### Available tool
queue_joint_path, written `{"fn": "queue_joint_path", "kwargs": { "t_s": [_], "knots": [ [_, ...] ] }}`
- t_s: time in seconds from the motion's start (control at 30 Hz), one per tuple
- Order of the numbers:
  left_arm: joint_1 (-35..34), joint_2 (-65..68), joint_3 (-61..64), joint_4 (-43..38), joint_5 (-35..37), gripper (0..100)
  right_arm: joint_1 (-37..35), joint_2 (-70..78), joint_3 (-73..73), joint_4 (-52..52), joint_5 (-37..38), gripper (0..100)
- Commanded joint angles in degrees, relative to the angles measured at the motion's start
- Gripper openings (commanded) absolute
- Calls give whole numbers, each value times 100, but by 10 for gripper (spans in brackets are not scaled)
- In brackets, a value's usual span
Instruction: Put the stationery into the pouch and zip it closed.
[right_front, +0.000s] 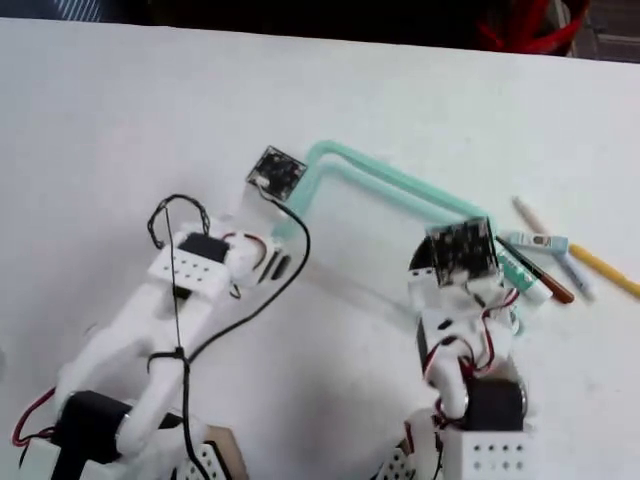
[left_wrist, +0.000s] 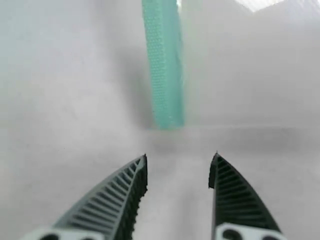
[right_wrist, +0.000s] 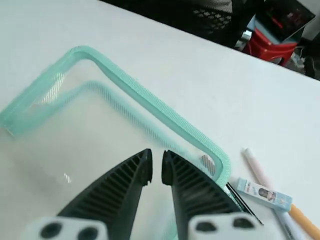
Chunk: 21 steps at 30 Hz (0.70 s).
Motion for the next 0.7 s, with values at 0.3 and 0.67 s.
{"fn": "queue_joint_path", "kwargs": {
  "t_s": [0.3, 0.67],
  "knots": [
    [-251, 13, -273, -185, 448, 211, 734, 4110, -2971, 1991, 2620, 76],
    [-242, 13, -273, -176, 448, 211, 1130, 4488, -2470, 2651, 6321, 294]
  ]
}}
